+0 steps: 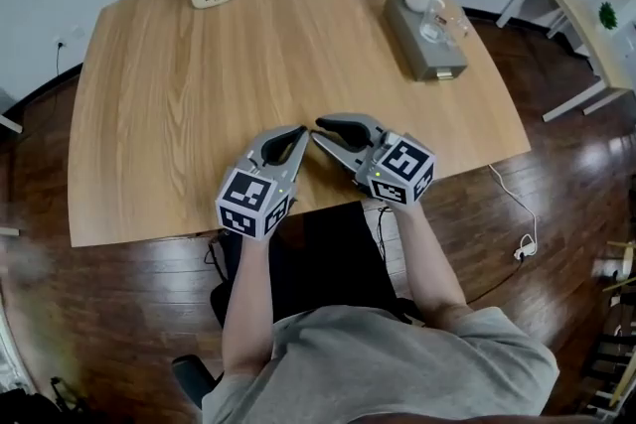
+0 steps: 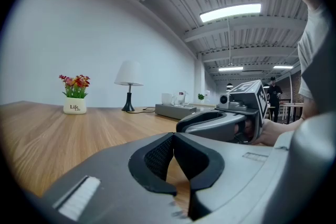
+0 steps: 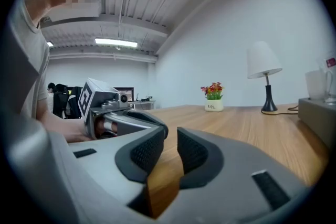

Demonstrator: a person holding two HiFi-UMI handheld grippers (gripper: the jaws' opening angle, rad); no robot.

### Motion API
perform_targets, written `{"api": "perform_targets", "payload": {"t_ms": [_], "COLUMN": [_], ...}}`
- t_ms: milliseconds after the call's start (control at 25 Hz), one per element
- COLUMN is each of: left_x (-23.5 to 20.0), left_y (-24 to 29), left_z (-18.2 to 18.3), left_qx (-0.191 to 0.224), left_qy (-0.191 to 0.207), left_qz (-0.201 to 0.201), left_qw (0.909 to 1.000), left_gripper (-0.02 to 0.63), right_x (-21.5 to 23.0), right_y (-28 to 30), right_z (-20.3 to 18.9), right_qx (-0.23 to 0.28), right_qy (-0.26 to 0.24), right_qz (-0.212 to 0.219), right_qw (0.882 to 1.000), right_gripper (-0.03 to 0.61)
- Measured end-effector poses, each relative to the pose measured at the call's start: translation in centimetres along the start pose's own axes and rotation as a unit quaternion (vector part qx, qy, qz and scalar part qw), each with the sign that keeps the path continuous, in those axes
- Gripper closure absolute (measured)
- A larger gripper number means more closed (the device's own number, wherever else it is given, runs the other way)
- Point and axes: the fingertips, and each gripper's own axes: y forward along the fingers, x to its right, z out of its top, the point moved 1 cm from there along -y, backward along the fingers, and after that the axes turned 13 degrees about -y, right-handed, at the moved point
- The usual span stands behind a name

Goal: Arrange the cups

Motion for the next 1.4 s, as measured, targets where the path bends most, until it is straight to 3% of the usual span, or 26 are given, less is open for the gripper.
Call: {"api": "perform_targets", "payload": {"t_ms": [440, 760, 1400], "left_x": [0.7, -0.4, -0.4], "left_y": [0.2, -0.4, -0.3], "left_z": [-0.2, 0.1, 0.0], "left_qx": [-0.007, 0.007, 0.004], "left_qy": [-0.012, -0.014, -0.015], "left_qz": [-0.007, 0.027, 0.030], "left_qw": [0.9999, 0.9995, 0.9994], "left_gripper": [0.604, 0.604, 0.604], "right_x": [-0.7, -1.1, -1.2], "right_y": [-1.5, -1.1, -1.2], "right_z": [0.0, 0.0, -0.1], "right_qx": [-0.010, -0.006, -0.007], "right_qy": [-0.002, -0.006, -0.005], "right_qz": [0.008, 0.016, 0.017], "right_qw": [1.000, 1.000, 1.000], "right_gripper": [0.506, 0.506, 0.506]}}
